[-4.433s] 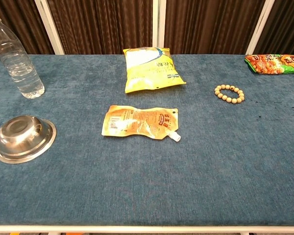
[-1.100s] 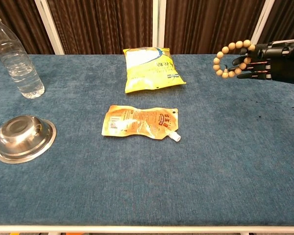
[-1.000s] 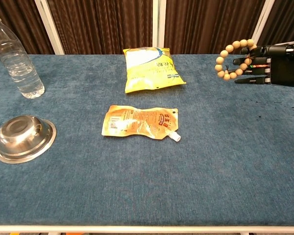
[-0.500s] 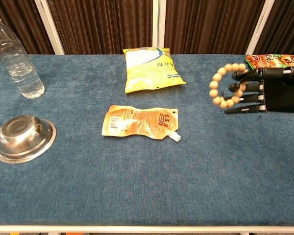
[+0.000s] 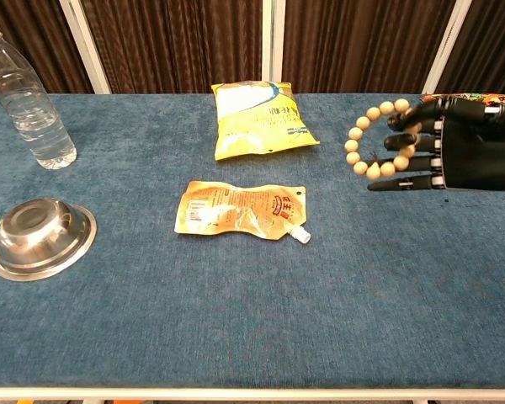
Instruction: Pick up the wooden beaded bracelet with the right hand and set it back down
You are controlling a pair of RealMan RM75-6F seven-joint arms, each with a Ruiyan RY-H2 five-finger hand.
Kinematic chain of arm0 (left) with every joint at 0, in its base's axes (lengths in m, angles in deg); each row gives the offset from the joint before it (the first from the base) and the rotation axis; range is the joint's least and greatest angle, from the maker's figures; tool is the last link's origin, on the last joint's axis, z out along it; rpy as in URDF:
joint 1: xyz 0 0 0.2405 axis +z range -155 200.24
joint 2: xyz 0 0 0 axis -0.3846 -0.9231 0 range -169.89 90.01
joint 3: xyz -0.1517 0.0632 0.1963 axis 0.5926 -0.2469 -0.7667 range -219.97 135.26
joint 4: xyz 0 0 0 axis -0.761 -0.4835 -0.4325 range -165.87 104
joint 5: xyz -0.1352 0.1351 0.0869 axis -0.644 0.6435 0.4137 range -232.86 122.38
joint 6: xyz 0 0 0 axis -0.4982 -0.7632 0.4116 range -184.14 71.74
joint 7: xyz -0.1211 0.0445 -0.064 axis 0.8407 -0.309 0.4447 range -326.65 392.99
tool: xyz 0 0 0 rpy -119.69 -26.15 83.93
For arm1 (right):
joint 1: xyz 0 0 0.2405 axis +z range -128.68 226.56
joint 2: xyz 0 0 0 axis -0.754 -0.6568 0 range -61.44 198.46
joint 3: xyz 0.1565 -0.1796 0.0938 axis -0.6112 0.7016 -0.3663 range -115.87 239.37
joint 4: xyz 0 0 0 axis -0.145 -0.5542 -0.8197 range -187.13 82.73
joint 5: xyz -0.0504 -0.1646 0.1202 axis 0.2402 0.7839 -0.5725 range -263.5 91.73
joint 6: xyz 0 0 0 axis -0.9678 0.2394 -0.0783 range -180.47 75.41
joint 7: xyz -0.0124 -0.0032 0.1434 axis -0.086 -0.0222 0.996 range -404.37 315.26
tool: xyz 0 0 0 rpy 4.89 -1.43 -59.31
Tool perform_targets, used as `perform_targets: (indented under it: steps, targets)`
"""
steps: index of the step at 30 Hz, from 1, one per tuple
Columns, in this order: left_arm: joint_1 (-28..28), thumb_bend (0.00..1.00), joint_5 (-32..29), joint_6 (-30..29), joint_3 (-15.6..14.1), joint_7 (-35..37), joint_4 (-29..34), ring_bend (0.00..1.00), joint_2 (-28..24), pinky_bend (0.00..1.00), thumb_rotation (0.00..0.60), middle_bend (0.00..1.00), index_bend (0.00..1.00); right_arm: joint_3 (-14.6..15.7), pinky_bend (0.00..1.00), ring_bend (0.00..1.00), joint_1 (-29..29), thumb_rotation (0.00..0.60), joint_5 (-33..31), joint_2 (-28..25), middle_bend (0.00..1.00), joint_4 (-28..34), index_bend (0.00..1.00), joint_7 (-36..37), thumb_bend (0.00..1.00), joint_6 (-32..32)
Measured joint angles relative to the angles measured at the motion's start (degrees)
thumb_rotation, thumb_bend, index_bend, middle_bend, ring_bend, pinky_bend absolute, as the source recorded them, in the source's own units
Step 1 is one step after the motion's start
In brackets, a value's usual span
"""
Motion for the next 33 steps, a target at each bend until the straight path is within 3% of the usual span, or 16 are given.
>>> perform_targets:
  steps: [5,11,15,19,24,33]
  targets:
    - [0.4,0.0,-0.1,-0.4,-0.2,0.2,-0.1,0.0,0.1,0.04,0.6,0.01,0.15,4.3,0.0,0.33,2.1,0.329,2.8,2.1,0.69,-4.9,0.79,4.2,0.0,-9.7]
    - [0.5,0.0,-0.1,-0.6,-0.3,0.5,-0.4,0.0,0.4,0.04,0.6,0.01,0.15,5.3,0.0,0.35,2.2,0.324,1.4,5.2,0.71,-7.1,0.79,-1.8,0.01,-14.8]
    - [0.3,0.0,0.2,-0.4,-0.3,0.6,-0.7,0.0,0.6,0.04,0.6,0.01,0.15,5.1,0.0,0.37,1.3,0.314,-1.3,8.8,0.72,-7.4,0.79,-6.1,0.13,-18.8]
    - [0.1,0.0,0.4,-0.3,-0.3,0.7,-0.7,0.0,0.6,0.04,0.6,0.01,0.15,4.9,0.0,0.39,0.7,0.307,-2.3,11.9,0.75,-8.5,0.8,-3.6,0.27,-23.2]
    - [0.3,0.0,0.2,-0.5,-0.4,0.8,-0.6,0.0,0.4,0.04,0.6,0.01,0.15,4.7,0.0,0.42,0.7,0.305,-3.6,14.5,0.76,-10.0,0.81,0.2,0.36,-24.8]
    - [0.1,0.0,-0.1,0.2,-0.6,0.5,-0.5,0.0,0.7,0.04,0.6,0.01,0.15,4.2,0.0,0.42,1.1,0.298,-8.1,14.9,0.76,-9.1,0.81,-9.7,0.41,-23.5]
